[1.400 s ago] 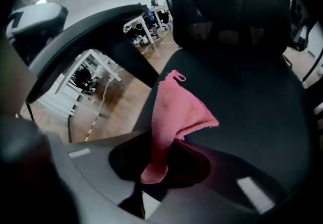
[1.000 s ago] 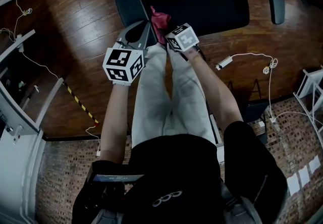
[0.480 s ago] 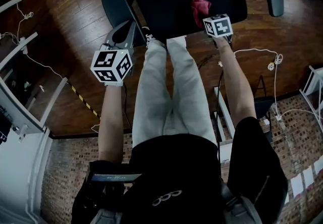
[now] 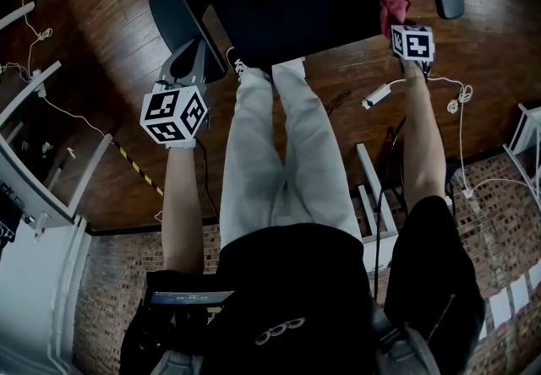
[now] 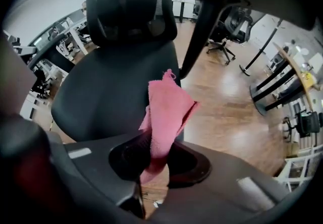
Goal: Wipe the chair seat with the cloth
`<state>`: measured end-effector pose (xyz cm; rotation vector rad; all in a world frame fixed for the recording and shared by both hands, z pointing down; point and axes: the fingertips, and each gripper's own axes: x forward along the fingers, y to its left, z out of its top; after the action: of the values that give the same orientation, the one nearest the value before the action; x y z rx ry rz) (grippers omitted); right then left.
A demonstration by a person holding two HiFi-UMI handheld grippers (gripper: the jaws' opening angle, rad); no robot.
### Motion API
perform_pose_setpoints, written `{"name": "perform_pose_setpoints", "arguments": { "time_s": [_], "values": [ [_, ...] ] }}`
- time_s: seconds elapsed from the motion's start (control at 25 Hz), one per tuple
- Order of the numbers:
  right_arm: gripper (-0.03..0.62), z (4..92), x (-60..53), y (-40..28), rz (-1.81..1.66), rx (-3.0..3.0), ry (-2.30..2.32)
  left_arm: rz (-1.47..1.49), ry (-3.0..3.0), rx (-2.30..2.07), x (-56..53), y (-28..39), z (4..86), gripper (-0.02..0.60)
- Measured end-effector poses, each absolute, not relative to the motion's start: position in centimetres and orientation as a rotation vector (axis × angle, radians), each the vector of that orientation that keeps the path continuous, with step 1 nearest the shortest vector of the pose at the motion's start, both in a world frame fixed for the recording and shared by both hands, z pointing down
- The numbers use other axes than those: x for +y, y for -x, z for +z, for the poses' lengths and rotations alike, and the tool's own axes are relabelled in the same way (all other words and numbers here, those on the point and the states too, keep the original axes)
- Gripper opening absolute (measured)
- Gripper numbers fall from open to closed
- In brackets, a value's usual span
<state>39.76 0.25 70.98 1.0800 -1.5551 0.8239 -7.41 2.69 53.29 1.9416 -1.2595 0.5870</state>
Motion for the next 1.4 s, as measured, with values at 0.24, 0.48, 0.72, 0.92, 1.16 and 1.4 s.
{"name": "perform_pose_setpoints", "arguments": {
  "time_s": [0.24,0.48,0.72,0.92,1.16,1.4],
  "values": [
    [0.071,69.8,1.2,-45.9,0.736,-1.303,-1.242,0.585,-1.948,-1.263,2.7,7.5,53.2,-0.006],
    [0.071,72.8,5.0,-38.5,0.757,-1.342,-1.112,0.574,-1.969,-1.256,2.7,7.5,53.1,-0.006],
    [0.071,74.0,9.7,-27.9,0.794,-1.445,-0.971,0.54,-1.99,-1.231,2.7,7.4,52.7,-0.006],
    [0.071,74.2,12.5,-18.9,0.841,-1.527,-0.906,0.514,-2.013,-1.207,2.7,7.4,52.5,-0.006],
    [0.071,72.6,13.8,-7.5,0.816,-1.694,-0.789,0.479,-2.05,-1.163,2.9,7.1,52.2,-0.006],
    [0.071,71.4,14.7,-0.8,0.862,-1.848,-0.687,0.509,-2.079,-1.094,3.5,6.8,52.5,-0.006]
  ]
}}
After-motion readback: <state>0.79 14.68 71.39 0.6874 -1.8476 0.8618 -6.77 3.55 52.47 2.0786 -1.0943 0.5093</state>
